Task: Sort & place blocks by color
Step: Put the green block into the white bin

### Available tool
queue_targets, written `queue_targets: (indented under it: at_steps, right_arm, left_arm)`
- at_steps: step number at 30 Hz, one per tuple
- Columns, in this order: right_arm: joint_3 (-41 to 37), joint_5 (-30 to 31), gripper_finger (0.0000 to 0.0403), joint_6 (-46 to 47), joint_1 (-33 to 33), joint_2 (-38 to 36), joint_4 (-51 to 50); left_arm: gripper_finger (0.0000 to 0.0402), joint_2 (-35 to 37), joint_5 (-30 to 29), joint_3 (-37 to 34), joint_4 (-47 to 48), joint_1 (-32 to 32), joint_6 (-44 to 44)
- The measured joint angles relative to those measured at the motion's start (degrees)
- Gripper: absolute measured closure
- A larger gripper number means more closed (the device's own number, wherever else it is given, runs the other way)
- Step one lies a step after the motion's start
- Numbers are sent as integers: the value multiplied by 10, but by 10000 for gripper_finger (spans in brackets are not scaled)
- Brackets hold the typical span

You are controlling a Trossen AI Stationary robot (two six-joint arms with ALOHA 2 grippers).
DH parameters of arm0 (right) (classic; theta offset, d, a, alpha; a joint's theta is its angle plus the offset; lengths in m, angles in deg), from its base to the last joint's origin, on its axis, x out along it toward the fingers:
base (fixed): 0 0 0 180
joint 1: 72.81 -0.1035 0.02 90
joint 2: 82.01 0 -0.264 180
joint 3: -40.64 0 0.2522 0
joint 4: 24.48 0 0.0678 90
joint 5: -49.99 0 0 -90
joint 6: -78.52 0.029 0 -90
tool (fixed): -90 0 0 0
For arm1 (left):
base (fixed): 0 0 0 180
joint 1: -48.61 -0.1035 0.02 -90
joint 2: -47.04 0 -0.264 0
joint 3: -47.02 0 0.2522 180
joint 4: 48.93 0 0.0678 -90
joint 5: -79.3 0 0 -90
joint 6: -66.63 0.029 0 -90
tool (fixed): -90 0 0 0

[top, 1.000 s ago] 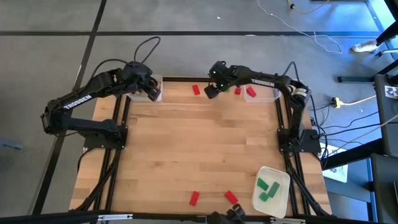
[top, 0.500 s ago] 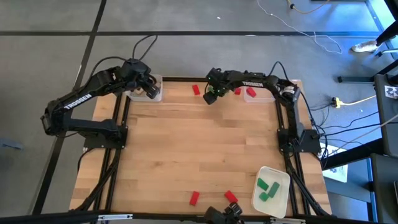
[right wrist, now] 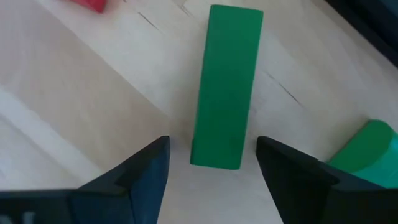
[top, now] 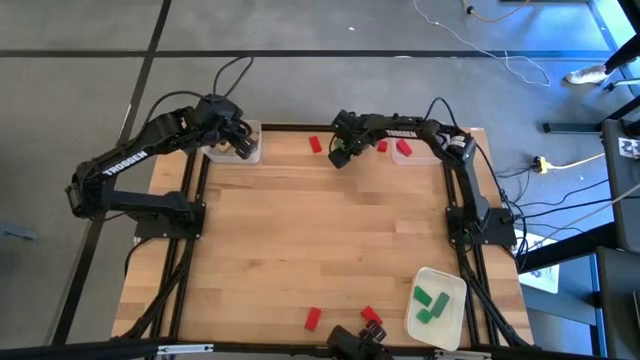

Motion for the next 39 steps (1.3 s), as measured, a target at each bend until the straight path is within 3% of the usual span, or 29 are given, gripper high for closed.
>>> queue_targets:
  at_steps: [5, 11, 22, 34, 39]
  right_arm:
    - [0, 0, 204, -2, 1, 1, 1]
    - [0, -2, 302, 13, 1, 2, 4]
    - [-4, -22, 302, 10, -3, -27, -24]
    - [-3, -25, 302, 16, -60, -169, -179]
    - [-2, -25, 302, 65, -109, -254, -234]
  left_arm:
    - [292, 0, 0, 0, 0, 0, 0]
    - [292, 0, 0, 0, 0, 0, 0]
    - [292, 0, 0, 0, 0, 0, 0]
    - [292, 0, 0, 0, 0, 0, 5]
    - [292, 0, 22, 0, -4, 0, 30]
